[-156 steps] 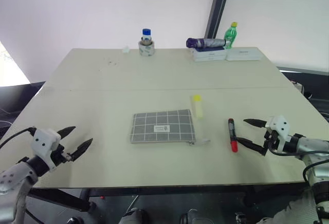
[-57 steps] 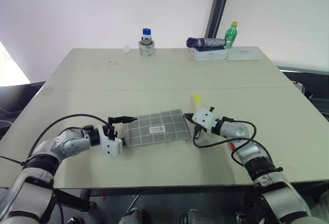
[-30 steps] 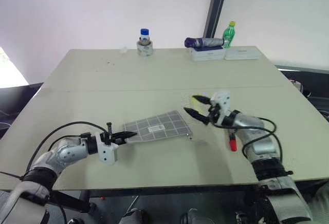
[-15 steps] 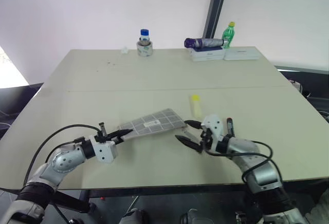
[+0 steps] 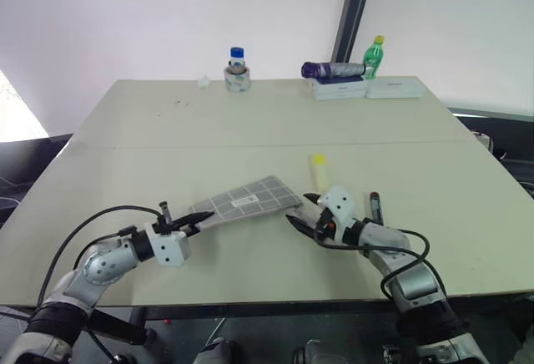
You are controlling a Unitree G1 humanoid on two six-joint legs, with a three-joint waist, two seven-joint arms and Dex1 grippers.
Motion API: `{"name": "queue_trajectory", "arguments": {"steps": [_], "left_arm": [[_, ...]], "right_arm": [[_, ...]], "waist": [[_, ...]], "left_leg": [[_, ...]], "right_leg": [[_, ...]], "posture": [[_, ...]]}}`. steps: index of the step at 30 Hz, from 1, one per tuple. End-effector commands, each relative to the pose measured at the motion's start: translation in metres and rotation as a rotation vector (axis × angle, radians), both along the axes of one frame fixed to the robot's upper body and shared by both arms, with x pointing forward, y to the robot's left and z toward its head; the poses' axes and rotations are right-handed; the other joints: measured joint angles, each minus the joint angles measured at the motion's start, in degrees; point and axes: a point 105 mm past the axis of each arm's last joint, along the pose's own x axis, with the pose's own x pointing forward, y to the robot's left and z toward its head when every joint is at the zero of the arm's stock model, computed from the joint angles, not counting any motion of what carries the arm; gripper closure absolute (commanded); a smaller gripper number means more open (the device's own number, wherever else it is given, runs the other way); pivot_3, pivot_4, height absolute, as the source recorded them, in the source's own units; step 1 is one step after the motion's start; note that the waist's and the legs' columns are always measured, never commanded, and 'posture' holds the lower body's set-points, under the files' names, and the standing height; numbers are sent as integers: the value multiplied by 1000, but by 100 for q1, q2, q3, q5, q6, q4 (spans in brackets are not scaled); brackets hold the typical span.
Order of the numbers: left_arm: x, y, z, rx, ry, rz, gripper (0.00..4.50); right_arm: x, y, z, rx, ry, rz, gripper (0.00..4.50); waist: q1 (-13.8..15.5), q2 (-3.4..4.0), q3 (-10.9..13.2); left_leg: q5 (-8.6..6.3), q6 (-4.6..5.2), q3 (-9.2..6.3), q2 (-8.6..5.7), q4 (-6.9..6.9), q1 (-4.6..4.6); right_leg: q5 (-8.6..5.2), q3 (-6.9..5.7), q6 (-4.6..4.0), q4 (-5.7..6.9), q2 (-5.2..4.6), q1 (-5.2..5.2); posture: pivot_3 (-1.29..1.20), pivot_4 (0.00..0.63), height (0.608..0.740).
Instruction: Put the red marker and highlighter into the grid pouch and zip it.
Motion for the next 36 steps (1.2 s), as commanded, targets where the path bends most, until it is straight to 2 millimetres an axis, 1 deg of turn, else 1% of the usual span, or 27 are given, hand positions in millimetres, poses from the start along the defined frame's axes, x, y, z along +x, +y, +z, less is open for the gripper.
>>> {"name": "queue_trajectory", "arguments": {"steps": [1, 2, 5, 6, 8, 11, 15, 17, 20, 23, 27, 31, 33, 36], "left_arm": [[2, -1, 12, -23, -49, 6, 4500], [2, -1, 11, -23, -49, 7, 4500], [2, -1, 12, -24, -50, 6, 4500], [2, -2, 12, -24, -50, 5, 4500], [2, -2, 12, -22, -51, 3, 4500], [2, -4, 12, -26, -52, -3, 4500], [-2, -16, 7, -14, -48, -39, 4500], [-3, -20, 3, -4, -44, -48, 4500], [-2, -23, 3, -27, -40, -35, 4500], [0, -24, 5, -34, -55, -18, 4500], [4, -23, 7, -41, -60, 6, 4500], [9, -17, 10, -56, -70, 52, 4500], [8, -17, 8, -54, -70, 54, 4500], [12, -18, 11, -86, -77, 75, 4500]], "right_arm": [[2, 5, 6, -16, -38, 11, 1956], [2, 6, 4, -11, -24, 11, 2434], [2, 8, 5, -7, -17, 14, 4094], [2, 8, 5, -11, -21, 17, 4453], [2, 10, 7, -28, -26, 31, 4453], [3, 19, 13, -22, -28, 52, 4453], [6, 45, 29, -15, -67, 109, 4453], [5, 56, 33, -30, -89, 142, 4453], [1, 71, 32, -45, -97, 187, 4453], [-10, 83, 27, -87, -114, 268, 4453], [-15, 89, 29, -80, -114, 313, 4453], [-20, 92, 30, -92, -108, 360, 4453], [-25, 101, 30, -97, -105, 414, 4453], [-29, 120, 33, -139, -139, 522, 4453]], "waist": [[-2, 0, 0], [-3, 0, 0], [-4, 0, 0], [-3, 0, 0], [-2, 0, 0], [-8, 0, 0], [-16, 0, 0], [-18, 0, 0], [6, 0, 0], [12, 0, 0], [3, 0, 0], [-2, 0, 0], [-11, 0, 0], [-24, 0, 0]], "left_leg": [[0, 0, 0, 0, 0, 0], [0, 0, 0, 0, 0, 0], [0, 0, 0, 0, 0, 0], [0, 0, 0, 0, 0, 0], [0, 0, 0, 0, 0, 0], [0, 0, 0, 0, 0, 0], [0, 0, 0, 1, 0, 0], [0, 0, 0, 1, 0, 0], [0, 0, 1, 1, 0, -1], [0, 1, 1, -1, 1, -1], [0, 1, 0, -1, 0, -1], [-1, 1, 0, 0, 0, -1], [-1, 1, 0, 0, 0, -1], [0, 1, 0, 1, 0, -1]], "right_leg": [[0, 0, 0, 0, 0, 0], [0, 0, 0, 0, 0, 0], [0, 0, 0, 0, 0, 0], [0, 0, 0, 0, 0, 0], [0, 0, 0, 0, 0, 0], [0, 0, 0, 0, 0, 0], [0, 0, 0, 0, 1, -1], [0, 0, 0, 1, 1, -2], [0, 0, 0, 1, 1, -1], [0, 0, 0, 1, -2, 0], [0, 0, 0, 1, -1, 0], [0, -1, 0, 1, -1, -1], [0, -1, 0, 1, 0, -1], [0, -1, 0, 1, 1, -3]], "posture": [[0, 150, 740], [0, 150, 740], [0, 150, 740], [0, 150, 740], [0, 150, 740], [0, 150, 740], [0, 150, 740], [0, 150, 740], [0, 150, 740], [0, 150, 740], [0, 150, 740], [0, 150, 740], [0, 150, 740], [0, 150, 740]]}}
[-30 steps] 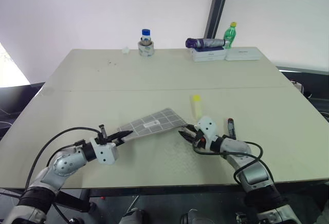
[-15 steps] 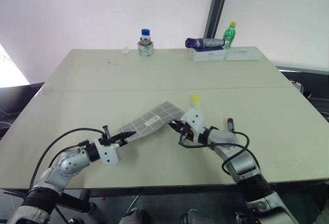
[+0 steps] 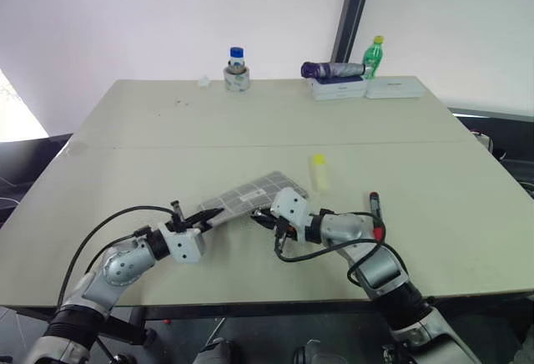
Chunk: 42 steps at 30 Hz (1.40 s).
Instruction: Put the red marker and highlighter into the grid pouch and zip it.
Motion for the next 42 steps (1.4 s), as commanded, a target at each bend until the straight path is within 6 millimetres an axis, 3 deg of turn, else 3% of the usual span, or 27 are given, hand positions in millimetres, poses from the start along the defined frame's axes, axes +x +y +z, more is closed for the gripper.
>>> {"name": "queue_trajectory", "arguments": {"steps": [1, 12, 15, 19, 23, 29, 34, 42], "left_arm": [[4, -2, 13, -38, -53, 16, 4500], [20, -6, 19, -48, -86, 82, 4500], [18, -5, 20, -60, -86, 84, 4500], [16, -1, 20, -64, -85, 98, 4500], [16, -2, 19, -87, -68, 94, 4500], [17, -4, 20, -118, -49, 76, 4500], [19, 3, 27, -157, -51, 93, 4500], [14, 9, 29, -203, -23, 85, 4500]], "right_arm": [[-8, 27, 19, -7, -97, 147, 4453], [-6, 47, 21, -66, -178, 273, 4453], [-4, 42, 24, -55, -190, 253, 4453], [-7, 31, 36, 51, -69, 265, 4453], [-7, 21, 40, 65, -54, 258, 3006], [-4, -4, 55, 178, -4, 160, 25], [4, -40, 68, 266, 29, 42, 25], [30, -98, 67, 337, -64, -294, 25]], "waist": [[-8, 0, 0], [7, 0, 0], [6, -1, 0], [16, -1, 0], [6, 0, 0], [18, -1, 0], [21, -1, 0], [15, -1, 0]], "left_leg": [[0, 0, 0, 1, 0, 0], [7, -13, 2, 1, 9, -5], [8, -15, 2, 2, 9, -5], [7, -14, 2, 2, 9, -5], [-2, 1, 1, 2, 9, -5], [-3, 2, 0, 1, 9, -6], [-5, 5, -2, 1, 8, -6], [-6, 6, -2, 1, 7, -6]], "right_leg": [[0, 0, 0, 1, 2, -1], [0, -1, 0, 2, 2, 0], [0, -1, 0, 2, 2, 0], [0, -1, 0, 2, 0, 0], [0, -1, 0, 1, -1, 0], [0, -2, 0, 1, -5, 0], [0, -2, -1, 1, -7, 0], [0, -3, -1, 1, -7, 0]], "posture": [[0, 150, 740], [0, 150, 740], [0, 150, 740], [0, 150, 740], [0, 150, 740], [0, 150, 740], [0, 150, 740], [0, 150, 740]]}}
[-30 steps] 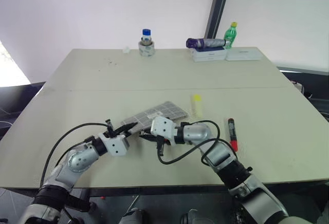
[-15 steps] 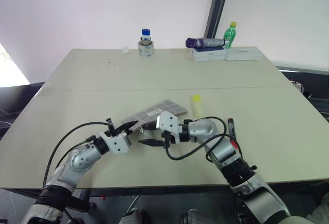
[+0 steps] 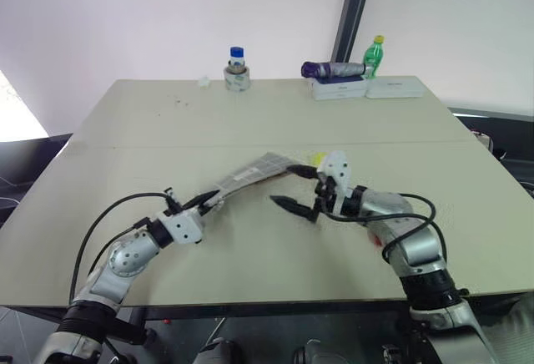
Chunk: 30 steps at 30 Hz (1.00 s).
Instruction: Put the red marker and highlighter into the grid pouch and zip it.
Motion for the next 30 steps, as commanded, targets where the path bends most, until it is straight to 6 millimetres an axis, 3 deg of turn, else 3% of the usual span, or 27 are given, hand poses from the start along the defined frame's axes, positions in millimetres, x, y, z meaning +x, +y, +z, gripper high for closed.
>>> {"name": "queue_trajectory", "arguments": {"steps": [1, 4, 7, 10, 13, 22, 28, 30], "left_arm": [[-3, 7, 12, -31, -30, 0, 4500], [-4, 14, 12, -40, -16, 14, 4500], [-6, 17, 12, -43, -13, 23, 4500], [-9, 16, 9, -30, -11, 15, 4500], [-11, 15, 7, -29, -5, 9, 4500], [-10, 17, 7, -21, -2, 13, 4500], [-11, 15, 4, -30, 9, 14, 4500], [-11, 14, 3, -22, 9, 13, 4500]], "right_arm": [[2, -25, 6, 50, -76, -124, 25], [-6, -45, 6, 112, -102, -244, 25], [-25, -53, 4, 150, -133, -308, 25], [-47, -58, -13, 134, -123, -393, 25], [-55, -61, -26, 96, -100, -447, 25], [-35, -59, -26, 56, -117, -559, 25], [3, -39, -19, 7, -99, -635, 25], [19, -34, -26, -72, -63, -673, 25]], "waist": [[5, 0, 0], [18, 0, 0], [12, 0, 0], [15, 0, 0], [8, -1, 0], [-3, -1, 0], [-20, 0, 0], [-19, 0, 0]], "left_leg": [[0, 0, 0, 0, 0, 0], [0, 0, 0, -2, 0, 0], [0, 0, 0, -2, 0, -1], [-1, 0, -4, -2, -14, 1], [-1, -1, -4, -3, -17, 3], [0, -3, -7, -2, -19, 4], [1, -4, -6, -2, -18, 4], [2, -4, -6, -1, -21, 4]], "right_leg": [[0, 0, 0, -1, 0, 0], [0, -1, 1, -2, -1, 4], [0, -1, 1, -3, -2, 2], [-1, -1, 1, -9, -2, 2], [-1, -1, 2, -11, -1, 3], [-2, 1, -1, -12, 1, -1], [-1, 0, -1, -12, 3, -3], [-1, 0, -1, -12, 4, -3]], "posture": [[0, 150, 740], [0, 150, 740], [0, 150, 740], [0, 150, 740], [0, 150, 740], [0, 150, 740], [0, 150, 740], [0, 150, 740]]}}
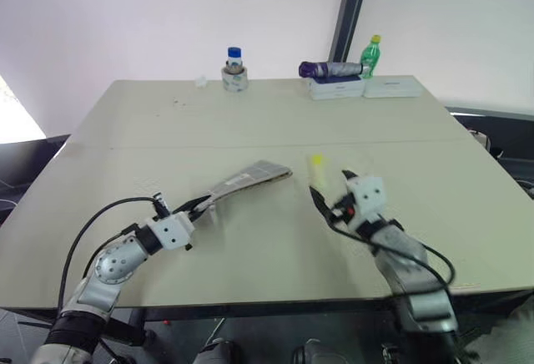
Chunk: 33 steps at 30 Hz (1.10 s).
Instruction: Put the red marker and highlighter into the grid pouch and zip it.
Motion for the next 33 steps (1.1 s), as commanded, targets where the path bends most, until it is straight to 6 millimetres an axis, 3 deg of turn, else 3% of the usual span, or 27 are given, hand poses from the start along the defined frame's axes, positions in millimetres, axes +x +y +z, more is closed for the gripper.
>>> {"name": "queue_trajectory", "arguments": {"steps": [1, 8, 14, 17, 22, 29, 31, 33], "left_arm": [[-2, 0, 12, -15, -48, -3, 4500], [-3, 1, 13, -7, -55, 10, 4500], [-7, -1, 12, -3, -56, 13, 4500], [-8, -1, 11, 0, -55, 16, 4500], [-7, -2, 12, 2, -56, 16, 4500], [-3, -5, 14, -7, -57, 4, 4500], [-1, -4, 16, -21, -56, 6, 4500], [1, -3, 17, -25, -54, 3, 4500]], "right_arm": [[22, 4, -5, -26, 80, -83, 25], [56, -7, -14, -8, 260, -231, 25], [61, -13, -30, 81, 384, -281, 25], [57, -8, -38, 82, 423, -263, 900], [56, -7, -37, 42, 400, -265, 3526], [62, -19, -4, 32, 245, -233, 3610], [55, -6, 15, 66, 176, -49, 3610], [35, 10, 31, 21, 99, 204, 3610]], "waist": [[3, 0, 0], [9, 0, 0], [-5, 0, 0], [-10, 0, 0], [6, 0, -1], [3, 0, 0], [-4, 0, 0], [3, 2, 1]], "left_leg": [[0, 0, 1, -1, -2, -1], [4, -6, 10, -3, -3, -5], [10, -15, 12, -3, -23, -3], [16, -23, 12, -2, -30, -1], [11, -16, 12, -4, -31, 1], [12, -17, 13, -4, -33, -1], [11, -16, 13, -5, -33, 0], [11, -16, 12, -4, -37, 0]], "right_leg": [[0, 0, 0, 0, 0, -1], [0, 0, 0, 0, -4, -3], [1, 1, 1, -1, -2, -10], [0, 2, 1, -2, 1, -11], [1, 1, 1, -2, -1, -9], [1, 1, 2, -2, -1, -12], [0, 2, 2, -3, -1, -11], [0, 1, 2, -4, 1, -12]], "posture": [[0, 150, 740], [0, 150, 740], [0, 150, 740], [0, 150, 740], [0, 150, 740], [0, 150, 740], [0, 150, 740], [0, 150, 740]]}}
